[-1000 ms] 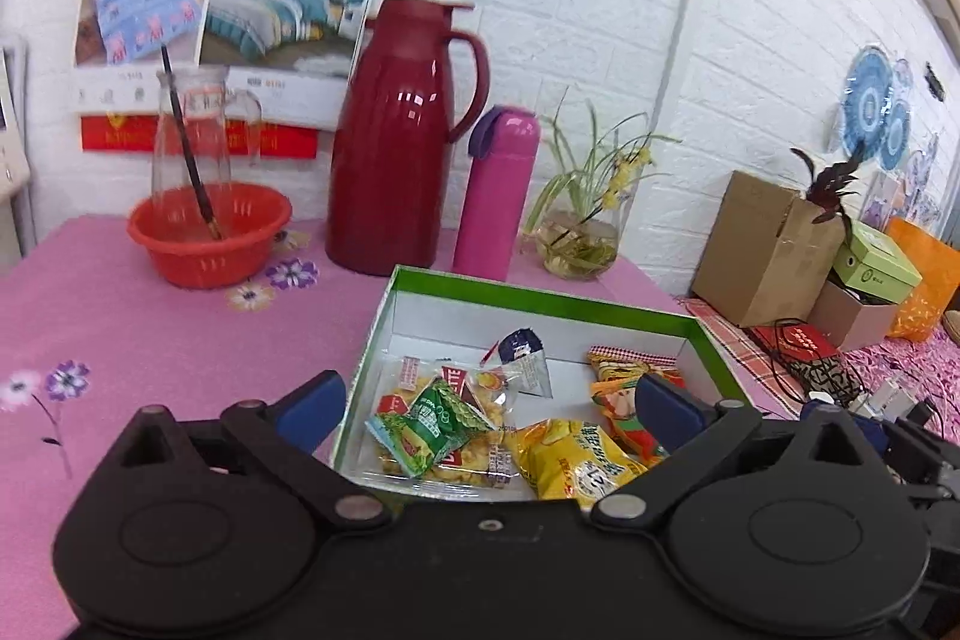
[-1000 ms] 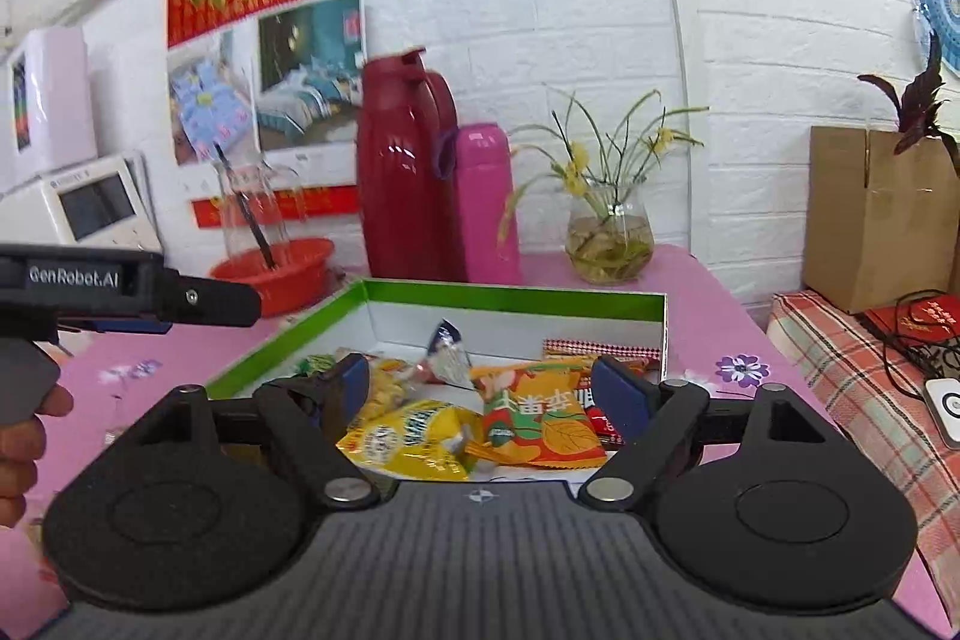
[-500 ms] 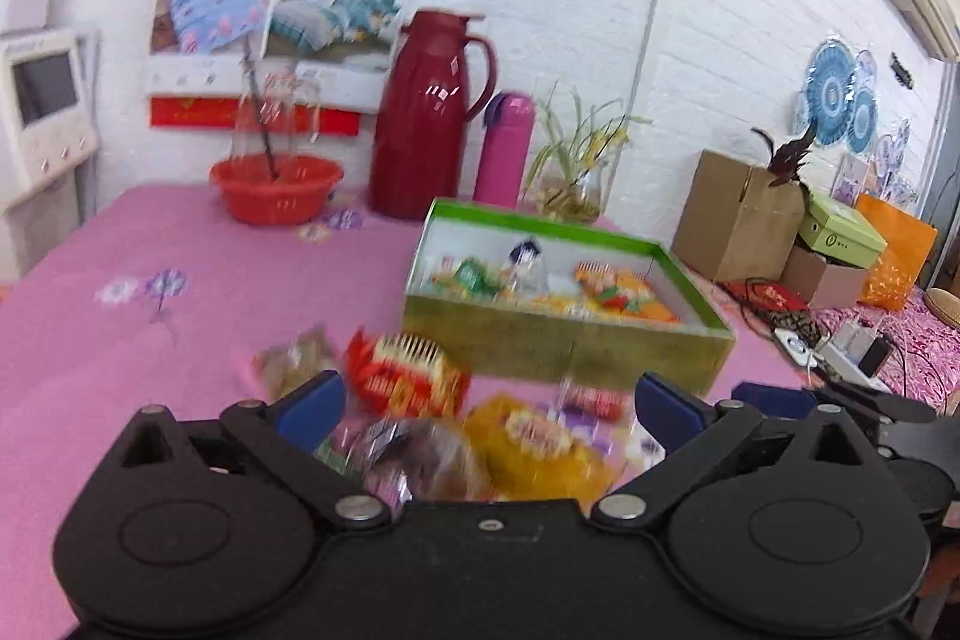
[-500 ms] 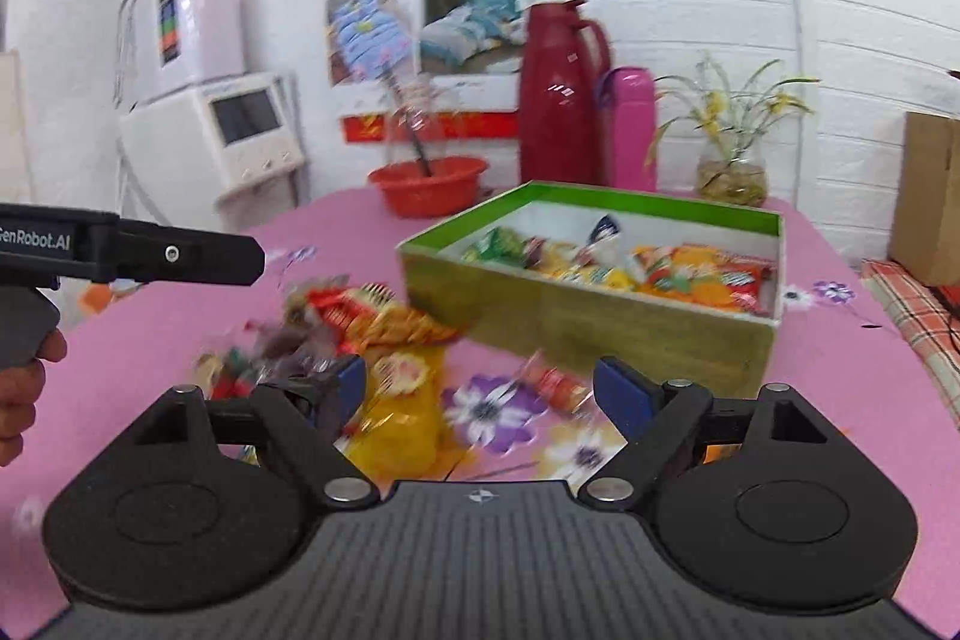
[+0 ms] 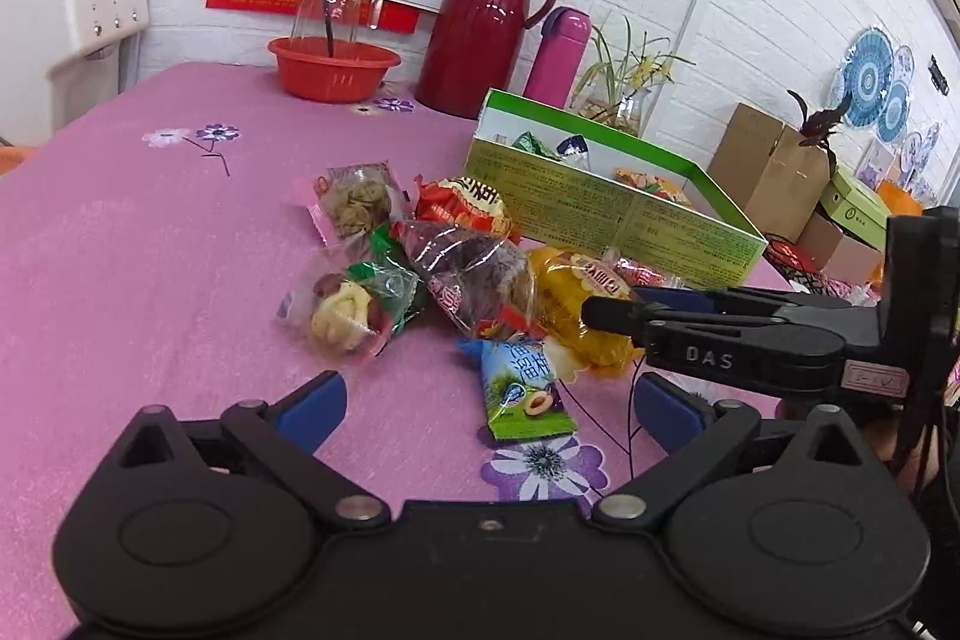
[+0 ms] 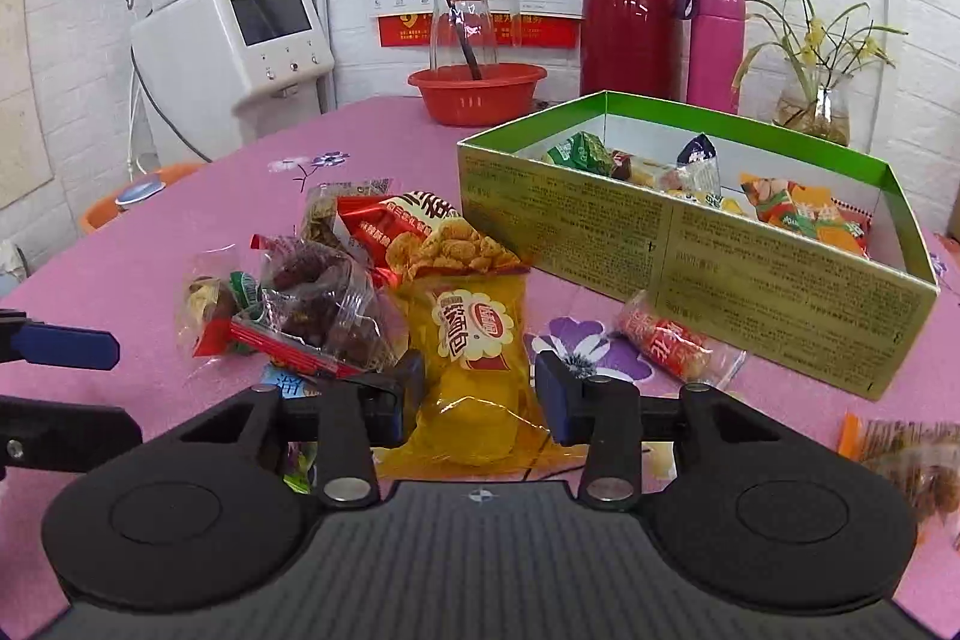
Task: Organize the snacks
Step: 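Grasp a blue-white bag with the left tool while the right grasps a yellow bag, then carry both bags over the green box and open both tools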
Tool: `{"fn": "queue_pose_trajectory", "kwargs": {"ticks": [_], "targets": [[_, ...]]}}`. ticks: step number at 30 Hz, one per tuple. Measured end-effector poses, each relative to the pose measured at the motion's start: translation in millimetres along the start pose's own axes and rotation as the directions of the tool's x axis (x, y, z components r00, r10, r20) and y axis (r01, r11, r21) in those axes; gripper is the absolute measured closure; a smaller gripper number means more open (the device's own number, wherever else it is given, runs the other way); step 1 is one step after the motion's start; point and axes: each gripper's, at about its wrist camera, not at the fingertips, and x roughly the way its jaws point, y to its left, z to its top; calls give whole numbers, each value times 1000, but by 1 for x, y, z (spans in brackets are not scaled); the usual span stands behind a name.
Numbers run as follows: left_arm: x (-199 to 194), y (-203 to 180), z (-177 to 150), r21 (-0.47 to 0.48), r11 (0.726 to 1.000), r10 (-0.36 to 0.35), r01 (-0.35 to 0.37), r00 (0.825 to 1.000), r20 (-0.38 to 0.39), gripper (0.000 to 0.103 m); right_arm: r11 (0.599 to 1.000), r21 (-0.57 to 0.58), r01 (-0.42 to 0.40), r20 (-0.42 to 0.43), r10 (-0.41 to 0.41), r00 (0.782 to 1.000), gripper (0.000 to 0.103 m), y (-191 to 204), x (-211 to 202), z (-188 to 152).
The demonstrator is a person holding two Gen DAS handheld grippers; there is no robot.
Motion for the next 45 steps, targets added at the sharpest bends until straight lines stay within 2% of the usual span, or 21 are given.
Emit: {"fn": "queue_pose_trajectory", "kwargs": {"ticks": [2,8,9,10,13,15,17,18,19,20,21,22,28,31,34,38,41,45], "targets": [[8,-1,-1,10,1000,-13,13,1000,-18,0,1000,12,18,-10,-17,1000,43,-2,-13,-4],[40,-9,1,12,999,-41,42,996,-76,0,1000,9,20,-39,-20,999,42,0,-48,-22],[44,-10,1,15,999,-46,48,996,-80,6,1000,-1,21,-36,-21,999,34,2,-51,-23],[48,-12,1,17,999,-47,48,995,-86,16,1000,-13,22,-36,-22,999,26,3,-51,-23],[56,-14,3,24,999,-32,35,995,-93,38,998,-50,22,-30,-23,999,11,8,-46,-22],[57,-14,4,26,999,-28,30,995,-95,48,998,-58,20,-40,-22,999,11,8,-37,-19],[59,-13,5,25,999,-30,33,995,-92,49,998,-55,22,-57,-25,998,12,8,-29,-19],[59,-13,5,29,999,-27,29,996,-89,54,998,-50,25,-70,-28,997,16,7,-25,-20],[59,-13,5,38,999,-20,23,996,-86,65,999,-44,24,-78,-27,997,26,6,-23,-22],[59,-14,4,52,999,-8,13,997,-82,69,999,-35,19,-72,-22,997,27,5,-25,-24],[59,-14,3,62,998,0,5,997,-80,68,1000,-27,12,-67,-14,998,35,3,-28,-24],[59,-13,3,61,998,-5,10,997,-80,68,1000,-13,5,-66,-6,998,38,2,-31,-24],[38,-15,2,61,995,-76,82,993,-95,73,1000,2,19,-12,-19,1000,40,-3,-55,-16],[20,-22,13,84,987,-128,134,989,-68,73,999,7,39,43,-39,998,40,-10,-64,-2],[8,-33,39,115,979,-168,167,986,-5,73,997,29,68,106,-71,992,40,-18,-68,18],[11,-48,82,144,970,-205,194,977,64,71,992,58,112,182,-121,976,40,-32,-65,44],[27,-61,109,177,971,-182,162,978,102,71,986,85,145,218,-160,963,40,-45,-57,59],[66,-68,137,167,971,-189,169,976,109,71,974,104,200,235,-220,947,40,-62,-38,71]]}}
